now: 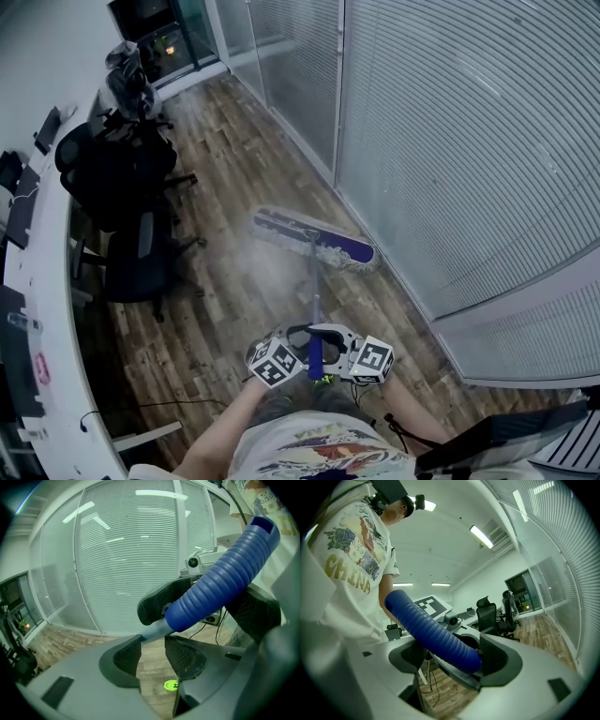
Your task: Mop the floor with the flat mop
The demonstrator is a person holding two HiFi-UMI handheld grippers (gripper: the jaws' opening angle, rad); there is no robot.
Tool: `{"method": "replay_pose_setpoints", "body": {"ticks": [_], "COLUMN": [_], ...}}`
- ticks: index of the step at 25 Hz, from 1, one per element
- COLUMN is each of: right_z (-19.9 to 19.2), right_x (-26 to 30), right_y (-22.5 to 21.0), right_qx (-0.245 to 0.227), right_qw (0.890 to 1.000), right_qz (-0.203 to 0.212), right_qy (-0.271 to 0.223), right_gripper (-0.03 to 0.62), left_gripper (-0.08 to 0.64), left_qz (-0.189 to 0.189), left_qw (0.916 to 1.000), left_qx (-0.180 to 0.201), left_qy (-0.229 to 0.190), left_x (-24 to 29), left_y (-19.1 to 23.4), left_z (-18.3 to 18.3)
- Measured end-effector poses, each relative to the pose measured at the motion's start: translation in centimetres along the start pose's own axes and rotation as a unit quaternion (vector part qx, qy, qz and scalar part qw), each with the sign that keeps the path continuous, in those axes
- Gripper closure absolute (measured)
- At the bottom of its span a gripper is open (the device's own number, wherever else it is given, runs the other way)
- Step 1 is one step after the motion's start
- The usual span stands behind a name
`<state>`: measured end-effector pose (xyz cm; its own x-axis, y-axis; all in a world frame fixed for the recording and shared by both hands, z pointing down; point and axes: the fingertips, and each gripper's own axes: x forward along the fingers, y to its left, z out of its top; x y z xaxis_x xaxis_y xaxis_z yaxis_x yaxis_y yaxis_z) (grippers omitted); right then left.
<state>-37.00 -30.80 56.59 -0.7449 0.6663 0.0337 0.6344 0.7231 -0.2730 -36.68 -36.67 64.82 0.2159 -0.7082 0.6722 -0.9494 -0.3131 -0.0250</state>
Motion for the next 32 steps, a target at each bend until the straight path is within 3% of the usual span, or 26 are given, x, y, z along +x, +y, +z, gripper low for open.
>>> {"method": "replay_pose_setpoints", "body": {"ticks": [6,17,23,32], "right_z": [-1.5,-8.7,-10.0,-13.5], "right_x": [3.9,14.2,18.5,19.4], "right_y": [6.6,28.0,38.2,50.1], "right_qx": [-0.004,0.002,0.009,0.013], "right_qw": [1.000,0.997,0.996,0.994], "right_qz": [-0.011,-0.074,-0.092,-0.110], "right_qy": [0.019,0.023,0.015,0.011], "right_gripper": [0.281,0.278,0.276,0.276], "left_gripper": [0.416,0.416,0.416,0.416], "left_qz": [-0.003,-0.041,-0.060,-0.071], "left_qw": [0.9998,0.9986,0.9974,0.9960], "left_qx": [-0.007,0.014,0.017,0.048], "left_qy": [-0.016,-0.032,-0.035,-0.025], "left_x": [-5.3,-19.5,-27.0,-32.4], "left_y": [-4.0,-19.1,-26.1,-36.6], "left_z": [-3.9,-18.1,-23.0,-27.5]}}
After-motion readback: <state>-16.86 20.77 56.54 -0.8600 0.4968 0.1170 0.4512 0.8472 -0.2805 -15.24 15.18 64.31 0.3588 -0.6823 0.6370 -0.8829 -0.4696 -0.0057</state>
